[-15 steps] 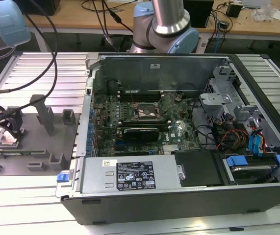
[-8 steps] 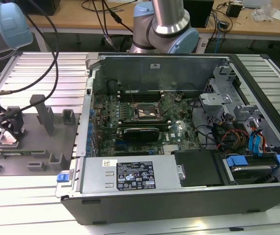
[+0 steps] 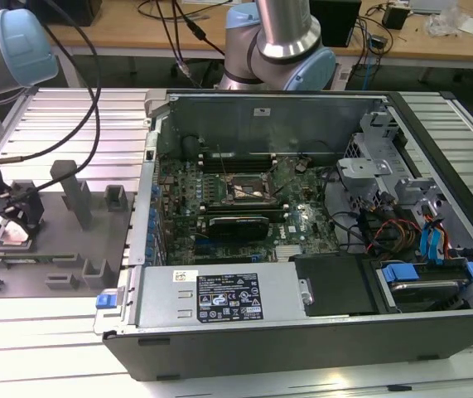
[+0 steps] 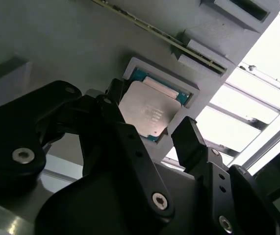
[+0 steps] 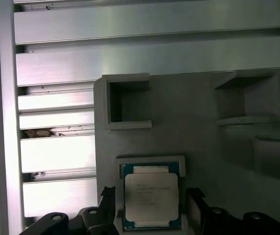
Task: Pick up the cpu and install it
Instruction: 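Pick up the cpu and move it towards the insertion slot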
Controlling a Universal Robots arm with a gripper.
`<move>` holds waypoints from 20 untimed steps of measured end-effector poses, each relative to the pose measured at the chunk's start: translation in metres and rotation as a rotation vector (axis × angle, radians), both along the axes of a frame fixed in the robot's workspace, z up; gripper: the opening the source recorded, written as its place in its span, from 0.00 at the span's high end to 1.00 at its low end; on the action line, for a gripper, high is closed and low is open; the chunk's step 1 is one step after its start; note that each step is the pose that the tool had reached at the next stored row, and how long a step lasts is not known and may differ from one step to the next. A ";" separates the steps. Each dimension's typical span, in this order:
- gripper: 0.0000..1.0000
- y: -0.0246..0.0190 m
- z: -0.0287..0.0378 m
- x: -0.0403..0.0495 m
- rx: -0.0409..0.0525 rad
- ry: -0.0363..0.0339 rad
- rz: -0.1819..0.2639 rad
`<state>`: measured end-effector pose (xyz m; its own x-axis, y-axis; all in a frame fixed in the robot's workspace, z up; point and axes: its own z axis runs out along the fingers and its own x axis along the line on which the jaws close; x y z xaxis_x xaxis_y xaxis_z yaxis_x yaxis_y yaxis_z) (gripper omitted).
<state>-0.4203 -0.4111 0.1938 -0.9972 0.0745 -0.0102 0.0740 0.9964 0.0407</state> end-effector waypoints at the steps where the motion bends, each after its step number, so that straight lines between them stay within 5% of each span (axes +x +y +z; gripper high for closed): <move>1: 0.32 0.0002 -0.0007 0.0008 0.0001 -0.0002 0.000; 20: 0.32 0.0021 -0.0068 0.0025 -0.0028 0.0001 0.007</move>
<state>-0.4178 -0.4090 0.1869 -0.9977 0.0675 -0.0104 0.0671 0.9970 0.0379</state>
